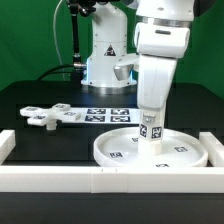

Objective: Assemble round table

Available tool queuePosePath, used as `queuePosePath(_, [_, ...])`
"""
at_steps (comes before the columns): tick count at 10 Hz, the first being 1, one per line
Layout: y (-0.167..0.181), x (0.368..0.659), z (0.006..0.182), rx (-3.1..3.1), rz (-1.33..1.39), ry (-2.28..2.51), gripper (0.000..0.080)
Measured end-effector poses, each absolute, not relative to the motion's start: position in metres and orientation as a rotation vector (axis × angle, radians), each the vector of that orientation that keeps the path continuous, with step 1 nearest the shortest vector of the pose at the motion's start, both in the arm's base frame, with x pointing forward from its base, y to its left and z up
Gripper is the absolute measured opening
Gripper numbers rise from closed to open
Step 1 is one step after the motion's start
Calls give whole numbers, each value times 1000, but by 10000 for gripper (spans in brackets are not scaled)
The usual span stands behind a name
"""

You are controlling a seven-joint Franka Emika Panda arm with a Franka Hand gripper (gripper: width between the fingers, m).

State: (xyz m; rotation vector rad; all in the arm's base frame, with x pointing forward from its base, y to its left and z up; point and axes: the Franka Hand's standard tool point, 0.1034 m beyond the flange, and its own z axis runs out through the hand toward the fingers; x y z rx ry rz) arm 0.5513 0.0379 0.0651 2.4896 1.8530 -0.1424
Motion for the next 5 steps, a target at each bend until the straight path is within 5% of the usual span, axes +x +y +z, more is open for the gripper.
queuePosePath(5, [39,550,65,2798,-131,1309,407])
